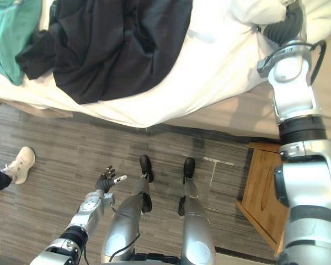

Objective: Tidy the bed and pick cloth on bed and put in laundry

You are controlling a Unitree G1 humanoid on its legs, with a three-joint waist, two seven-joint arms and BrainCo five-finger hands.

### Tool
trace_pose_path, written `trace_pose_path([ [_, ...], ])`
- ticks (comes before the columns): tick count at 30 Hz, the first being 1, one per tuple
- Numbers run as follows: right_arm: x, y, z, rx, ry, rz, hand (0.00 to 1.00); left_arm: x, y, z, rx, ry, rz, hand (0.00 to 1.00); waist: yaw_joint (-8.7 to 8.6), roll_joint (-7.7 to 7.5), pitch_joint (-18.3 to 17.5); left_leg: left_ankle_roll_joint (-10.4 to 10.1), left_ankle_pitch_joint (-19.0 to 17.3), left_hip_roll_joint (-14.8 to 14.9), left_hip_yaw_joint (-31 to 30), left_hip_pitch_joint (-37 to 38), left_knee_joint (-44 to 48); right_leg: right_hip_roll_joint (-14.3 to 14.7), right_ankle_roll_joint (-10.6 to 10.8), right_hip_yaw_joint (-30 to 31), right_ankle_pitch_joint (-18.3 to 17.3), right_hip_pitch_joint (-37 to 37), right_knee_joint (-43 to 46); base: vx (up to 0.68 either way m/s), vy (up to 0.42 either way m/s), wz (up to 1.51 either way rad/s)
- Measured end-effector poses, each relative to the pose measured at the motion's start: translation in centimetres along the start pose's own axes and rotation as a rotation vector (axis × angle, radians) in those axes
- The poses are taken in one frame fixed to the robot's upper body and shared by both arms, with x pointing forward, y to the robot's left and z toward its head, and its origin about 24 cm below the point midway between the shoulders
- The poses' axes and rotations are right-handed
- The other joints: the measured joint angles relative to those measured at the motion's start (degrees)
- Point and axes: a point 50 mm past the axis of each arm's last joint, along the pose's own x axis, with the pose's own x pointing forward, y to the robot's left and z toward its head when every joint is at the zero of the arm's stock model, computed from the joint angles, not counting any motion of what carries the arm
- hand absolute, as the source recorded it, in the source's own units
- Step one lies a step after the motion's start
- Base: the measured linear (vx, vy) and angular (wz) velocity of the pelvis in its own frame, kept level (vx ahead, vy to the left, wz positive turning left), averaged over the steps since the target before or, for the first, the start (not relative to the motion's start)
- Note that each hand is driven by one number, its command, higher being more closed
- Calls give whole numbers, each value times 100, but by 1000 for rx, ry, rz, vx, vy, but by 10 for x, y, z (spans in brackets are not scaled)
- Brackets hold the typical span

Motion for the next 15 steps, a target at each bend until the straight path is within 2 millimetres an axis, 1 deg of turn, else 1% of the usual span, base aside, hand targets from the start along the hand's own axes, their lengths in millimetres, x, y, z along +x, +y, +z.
trace_pose_path([
  [1, -5, 0, -8, 47, 18, -13, 100, -3, 2, -6, -2, 19, 6, 0, -32, -4, -4, -18, -28, 13, 78, 101, 0, -1, 10, 16, -58, 55, 51, 1, -44, -16],
  [2, -12, 1, -16, 96, 37, -28, 100, -6, 4, -14, -11, 44, 15, 0, -99, -9, -8, -20, -56, 24, 153, 214, 0, -1, 4, 20, -120, 130, 102, 2, -38, -17],
  [3, -16, 0, -21, 113, 48, -38, 100, -8, 4, -18, -11, 58, 16, 0, -115, -13, -15, -17, -73, 32, 195, 283, 0, -2, -18, 23, -157, 164, 139, 17, -58, -30],
  [4, -26, 1, -35, 188, 83, -56, 100, -13, 6, -30, -7, 92, 21, 0, -140, -52, -92, -50, -123, 57, 370, 424, -1, 2, -13, 83, -177, 235, 164, 31, -43, -32],
  [5, -29, 2, -39, 207, 95, -60, 100, -14, 6, -33, -10, 101, 22, 0, -150, -54, -94, -38, -141, 65, 442, 496, -1, 4, -9, 100, -180, 289, 163, 33, -41, -31],
  [6, -32, 2, -44, 234, 108, -65, 0, -15, 6, -35, -19, 107, 21, 0, -156, -56, -98, -33, -160, 72, 486, 561, -2, 5, -2, 105, -184, 342, 164, 38, -27, -21],
  [7, -38, 4, -52, 273, 134, -69, 0, -18, 5, -40, -40, 116, 26, 0, -159, -60, -123, -22, -208, 86, 580, 703, -3, 6, -2, 109, -214, 446, 165, 52, -32, -27],
  [8, -47, 7, -62, 333, 168, -74, 0, -21, 4, -46, -48, 133, 29, 0, -161, -83, -229, -8, -249, 102, 674, 808, -11, 8, 3, 112, -236, 520, 165, 62, -31, -25],
  [10, -59, 12, -74, 416, 213, -81, 0, -24, 4, -53, -36, 153, 30, 0, -167, -115, -399, -15, -281, 117, 785, 869, -12, 15, 11, 137, -259, 566, 165, 92, -25, -13],
  [11, -66, 14, -83, 485, 245, -105, 0, -25, 4, -57, -37, 167, 32, 0, -180, -133, -489, -26, -293, 121, 821, 925, -9, 16, 18, 137, -282, 626, 165, 130, -12, -3],
  [12, -77, 15, -95, 579, 291, -146, 0, -27, 3, -61, -43, 181, 34, 0, -181, -165, -535, -7, -312, 127, 982, 1048, -4, 16, 16, 141, -292, 752, 166, 105, 3, 1],
  [13, -82, 15, -101, 625, 312, -164, 0, -28, 2, -62, -46, 183, 33, 0, -177, -179, -558, 13, -332, 131, 1038, 1091, -4, 19, 14, 143, -305, 795, 166, 95, 12, 0],
  [15, -104, 18, -118, 765, 379, -234, 0, -31, 1, -67, -53, 190, 34, 0, -170, -250, -618, 23, -400, 129, 1096, 1220, -6, 18, 27, 174, -346, 916, 166, 95, 8, -4],
])
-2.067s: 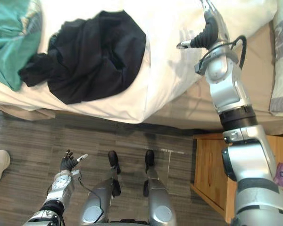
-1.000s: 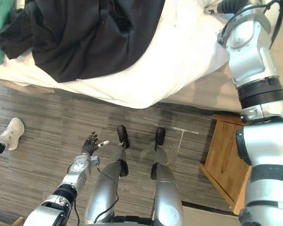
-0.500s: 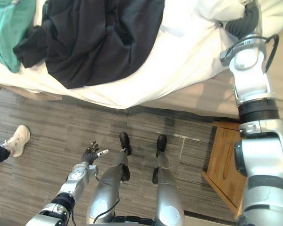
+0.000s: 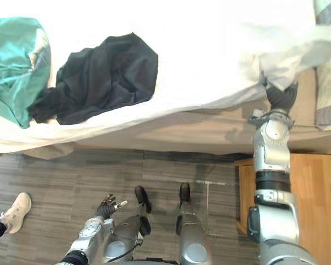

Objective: Tidy the bed and pick cloth on bed and put in laundry

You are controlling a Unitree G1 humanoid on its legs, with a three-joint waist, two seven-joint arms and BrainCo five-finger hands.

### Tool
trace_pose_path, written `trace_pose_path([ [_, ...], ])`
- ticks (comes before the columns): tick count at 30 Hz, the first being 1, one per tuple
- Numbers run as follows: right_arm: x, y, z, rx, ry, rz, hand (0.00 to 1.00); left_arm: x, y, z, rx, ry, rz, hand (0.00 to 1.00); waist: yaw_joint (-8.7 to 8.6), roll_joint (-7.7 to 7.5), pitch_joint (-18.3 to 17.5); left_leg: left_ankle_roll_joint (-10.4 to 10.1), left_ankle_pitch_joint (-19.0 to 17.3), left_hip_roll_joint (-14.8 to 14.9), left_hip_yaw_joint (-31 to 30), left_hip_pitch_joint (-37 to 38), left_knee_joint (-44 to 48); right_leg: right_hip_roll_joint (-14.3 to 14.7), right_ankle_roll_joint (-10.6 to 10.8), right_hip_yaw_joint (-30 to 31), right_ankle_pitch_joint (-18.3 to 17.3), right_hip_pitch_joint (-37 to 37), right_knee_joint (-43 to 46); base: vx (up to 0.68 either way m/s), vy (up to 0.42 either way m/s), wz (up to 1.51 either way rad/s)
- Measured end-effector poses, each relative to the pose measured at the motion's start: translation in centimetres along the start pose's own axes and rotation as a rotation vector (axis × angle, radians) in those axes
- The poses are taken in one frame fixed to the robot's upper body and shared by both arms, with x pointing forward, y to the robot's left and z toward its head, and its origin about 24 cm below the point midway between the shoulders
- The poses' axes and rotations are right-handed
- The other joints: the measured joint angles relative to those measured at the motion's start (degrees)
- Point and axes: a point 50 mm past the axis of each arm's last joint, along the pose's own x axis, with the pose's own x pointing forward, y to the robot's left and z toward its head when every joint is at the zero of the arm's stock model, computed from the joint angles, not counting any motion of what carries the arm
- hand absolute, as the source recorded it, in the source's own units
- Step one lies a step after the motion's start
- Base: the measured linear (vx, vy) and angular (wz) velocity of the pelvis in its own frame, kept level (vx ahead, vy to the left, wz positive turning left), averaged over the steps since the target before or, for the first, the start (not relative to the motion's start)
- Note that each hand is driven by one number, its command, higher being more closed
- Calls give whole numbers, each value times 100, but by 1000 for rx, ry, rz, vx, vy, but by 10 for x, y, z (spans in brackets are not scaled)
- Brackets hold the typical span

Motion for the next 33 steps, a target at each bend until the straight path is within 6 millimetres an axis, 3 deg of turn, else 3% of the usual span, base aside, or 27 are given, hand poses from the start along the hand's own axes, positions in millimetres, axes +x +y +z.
trace_pose_path([
  [4, -21, -19, -33, 172, 100, -98, 0, -3, 4, -12, -3, 47, 16, 0, -2, -87, -133, -1, -90, -12, 133, 173, -20, -2, 26, 118, -36, 114, 0, 88, 9, -15],
  [6, -42, -48, -51, 329, 130, -246, 0, -6, 6, -20, -11, 67, 20, 0, -37, -115, -236, -12, -157, -15, 170, 316, -23, -3, 25, 142, -89, 238, -1, 93, 8, -7],
  [9, -69, -76, -71, 324, 164, -364, 0, -9, 10, -30, -24, 105, 39, 0, -116, -157, -441, -20, -226, -15, 288, 374, -24, 3, 27, 249, -104, 242, -1, 73, 4, -17],
  [14, -110, -103, -97, 313, 235, -510, 0, -10, 6, -34, -29, 122, 34, 0, -229, -151, -504, 0, -373, -7, 477, 535, -25, 1, 40, 307, -128, 378, -18, 35, 3, -7],
  [21, -135, -120, -108, 309, 282, -695, 0, -11, 1, -39, -42, 139, 27, 0, -218, -166, -647, -5, -408, -3, 629, 549, -25, -21, 78, 322, -156, 382, -35, 24, -2, -1],
  [22, -135, -121, -108, 307, 280, -713, 100, -11, 0, -40, -43, 142, 26, 0, -218, -169, -665, -6, -409, -3, 630, 553, -25, -21, 80, 322, -158, 387, -35, 61, -7, -1],
  [25, -136, -127, -103, 272, 244, -773, 100, -12, -1, -42, -44, 157, 25, 0, -205, -175, -744, 17, -394, -2, 630, 564, -25, -22, 84, 310, -161, 400, -38, 64, -13, 0],
  [28, -124, -117, -85, 138, 150, -682, 100, -13, 0, -44, -33, 178, 26, 0, -215, -176, -756, 10, -399, -3, 615, 621, -25, -22, 87, 294, -163, 462, -48, 25, -9, 0],
  [33, -81, -67, -42, 61, -47, -398, 100, -13, 5, -45, -19, 193, 34, 0, -223, -179, -760, 7, -400, -5, 571, 601, -25, -15, 89, 339, -164, 442, -52, 0, 0, 0],
])
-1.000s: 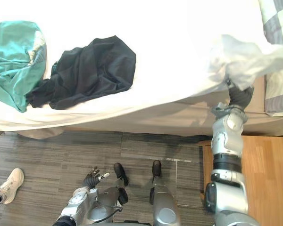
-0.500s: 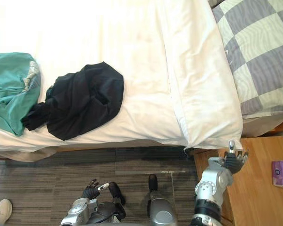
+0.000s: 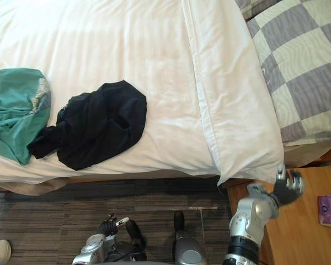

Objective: Tidy the bed and pick cloth on bed and put in laundry

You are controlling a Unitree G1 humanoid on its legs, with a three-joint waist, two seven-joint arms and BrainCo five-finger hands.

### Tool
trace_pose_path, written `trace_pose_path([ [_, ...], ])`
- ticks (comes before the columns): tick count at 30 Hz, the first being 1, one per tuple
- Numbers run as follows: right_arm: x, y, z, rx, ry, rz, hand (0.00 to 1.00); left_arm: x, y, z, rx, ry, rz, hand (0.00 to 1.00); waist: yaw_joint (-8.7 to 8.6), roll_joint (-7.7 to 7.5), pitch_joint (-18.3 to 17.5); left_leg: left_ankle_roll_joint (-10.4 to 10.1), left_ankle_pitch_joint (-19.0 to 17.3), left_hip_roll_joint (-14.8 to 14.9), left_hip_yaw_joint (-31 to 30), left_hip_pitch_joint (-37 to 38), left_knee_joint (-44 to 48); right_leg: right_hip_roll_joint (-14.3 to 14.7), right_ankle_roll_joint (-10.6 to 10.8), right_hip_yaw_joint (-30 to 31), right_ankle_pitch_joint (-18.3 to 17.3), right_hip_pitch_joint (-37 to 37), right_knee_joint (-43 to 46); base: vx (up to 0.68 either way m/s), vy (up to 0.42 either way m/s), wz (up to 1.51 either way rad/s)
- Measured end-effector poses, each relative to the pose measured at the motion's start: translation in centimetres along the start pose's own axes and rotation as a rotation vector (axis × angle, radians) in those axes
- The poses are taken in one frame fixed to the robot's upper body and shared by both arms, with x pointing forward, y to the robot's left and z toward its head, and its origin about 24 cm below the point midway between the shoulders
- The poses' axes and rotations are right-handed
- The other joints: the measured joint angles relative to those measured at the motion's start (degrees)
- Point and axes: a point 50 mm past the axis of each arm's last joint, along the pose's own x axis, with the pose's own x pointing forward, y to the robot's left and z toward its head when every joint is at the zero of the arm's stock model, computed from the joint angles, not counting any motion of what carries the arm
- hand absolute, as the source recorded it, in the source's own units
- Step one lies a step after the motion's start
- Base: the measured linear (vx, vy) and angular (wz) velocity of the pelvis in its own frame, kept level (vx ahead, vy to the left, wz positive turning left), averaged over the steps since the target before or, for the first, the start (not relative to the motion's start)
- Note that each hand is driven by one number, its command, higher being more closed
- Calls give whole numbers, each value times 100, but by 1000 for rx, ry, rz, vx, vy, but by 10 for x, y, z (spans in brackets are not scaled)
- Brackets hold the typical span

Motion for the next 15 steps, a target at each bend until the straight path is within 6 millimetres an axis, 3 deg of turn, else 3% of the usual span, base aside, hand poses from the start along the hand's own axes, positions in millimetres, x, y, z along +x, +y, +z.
trace_pose_path([
  [2, 8, 28, 17, 26, -72, 99, 100, 0, 2, 0, 3, 4, 4, 0, -9, 7, -10, 11, 25, -10, -60, -100, 0, 2, 2, 3, 5, -93, 7, -5, -9, 2],
  [6, 19, 65, 44, 58, -162, 240, 100, 0, 10, 0, 13, 9, 23, 0, -5, 7, -10, 46, 98, -21, -139, -186, 3, 5, -1, 2, 36, -177, 17, -1, -9, 3],
  [7, 21, 82, 54, 137, -158, 329, 100, -1, 14, -2, 17, 17, 33, 0, -7, 8, -6, 58, 106, -27, -169, -190, 15, 4, -2, 0, 37, -177, 22, 31, -4, 1],
  [9, 22, 92, 59, 182, -146, 383, 100, -1, 16, -1, 18, 17, 38, 0, -6, 14, -1, 64, 111, -32, -192, -199, 26, 2, -2, 0, 37, -182, 26, 24, -3, 3],
  [13, 26, 128, 83, 475, -66, 554, 100, 0, 15, 1, 94, 4, 31, 0, -9, 82, 93, 109, 166, -42, -281, -404, 32, -6, -4, -21, 38, -387, 111, -8, -2, 8],
  [15, 25, 147, 104, 619, -55, 642, 100, 2, 12, 9, 93, -23, 23, 0, 16, 147, 301, 122, 199, -41, -282, -533, 32, -11, -8, -25, 28, -578, 242, -41, 4, 1],
])
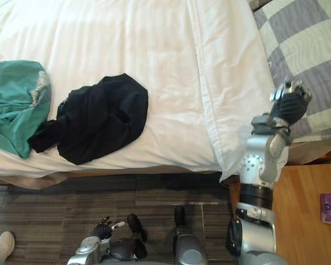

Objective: Tidy the bed and pick cloth on bed and put in laundry

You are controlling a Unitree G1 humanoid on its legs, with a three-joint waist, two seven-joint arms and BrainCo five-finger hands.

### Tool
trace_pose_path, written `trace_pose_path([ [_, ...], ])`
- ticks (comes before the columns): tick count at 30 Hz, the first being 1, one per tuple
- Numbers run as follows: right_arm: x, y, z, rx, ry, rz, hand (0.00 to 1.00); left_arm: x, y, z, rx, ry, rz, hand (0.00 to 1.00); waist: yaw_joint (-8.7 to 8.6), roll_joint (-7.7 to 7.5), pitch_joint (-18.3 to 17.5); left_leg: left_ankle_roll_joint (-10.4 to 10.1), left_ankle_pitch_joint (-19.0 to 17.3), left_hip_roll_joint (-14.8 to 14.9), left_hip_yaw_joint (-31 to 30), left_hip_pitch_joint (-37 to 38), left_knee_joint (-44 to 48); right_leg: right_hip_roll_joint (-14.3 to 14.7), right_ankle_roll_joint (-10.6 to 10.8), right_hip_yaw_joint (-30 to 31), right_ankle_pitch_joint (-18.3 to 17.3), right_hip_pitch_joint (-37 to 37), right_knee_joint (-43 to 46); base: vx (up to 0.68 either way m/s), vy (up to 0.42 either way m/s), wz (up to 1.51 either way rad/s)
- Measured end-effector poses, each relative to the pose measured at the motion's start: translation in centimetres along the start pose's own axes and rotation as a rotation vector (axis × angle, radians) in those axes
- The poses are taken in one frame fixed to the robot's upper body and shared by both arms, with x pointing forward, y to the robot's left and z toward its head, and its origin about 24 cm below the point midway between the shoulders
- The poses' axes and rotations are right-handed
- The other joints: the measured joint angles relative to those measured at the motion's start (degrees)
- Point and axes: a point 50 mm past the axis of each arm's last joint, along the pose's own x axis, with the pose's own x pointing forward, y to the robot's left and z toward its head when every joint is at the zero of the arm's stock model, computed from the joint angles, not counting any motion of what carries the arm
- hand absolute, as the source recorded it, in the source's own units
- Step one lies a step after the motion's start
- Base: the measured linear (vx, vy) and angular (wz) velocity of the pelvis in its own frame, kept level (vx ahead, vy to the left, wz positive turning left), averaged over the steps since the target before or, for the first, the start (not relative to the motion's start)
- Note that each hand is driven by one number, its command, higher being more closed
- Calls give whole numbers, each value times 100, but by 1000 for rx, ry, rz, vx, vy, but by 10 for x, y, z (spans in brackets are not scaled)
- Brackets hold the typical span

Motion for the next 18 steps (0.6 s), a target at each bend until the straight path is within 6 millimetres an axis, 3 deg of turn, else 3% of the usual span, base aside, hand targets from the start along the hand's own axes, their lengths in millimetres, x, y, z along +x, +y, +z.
trace_pose_path([
  [3, 8, 27, 14, 154, -44, 88, 100, 1, -1, 9, -19, -35, 0, 0, 0, 64, 257, 3, 56, 10, 7, -222, 1, -13, -21, -61, -30, -306, 175, -22, -1, 0],
  [9, 22, 51, 43, 169, -129, 162, 100, 5, -11, 26, -70, -73, -24, 0, 58, 204, 571, 2, 201, 20, 17, -683, 3, -34, -82, -129, -158, -952, 595, 4, -5, 1],
  [18, 33, 52, 79, 246, -239, 120, 100, 6, -26, 55, -111, -168, -69, 0, 139, 396, 983, -127, 437, -55, -76, -1526, 4, -195, -127, -240, -483, -2127, 1416, 19, -19, 10],
])
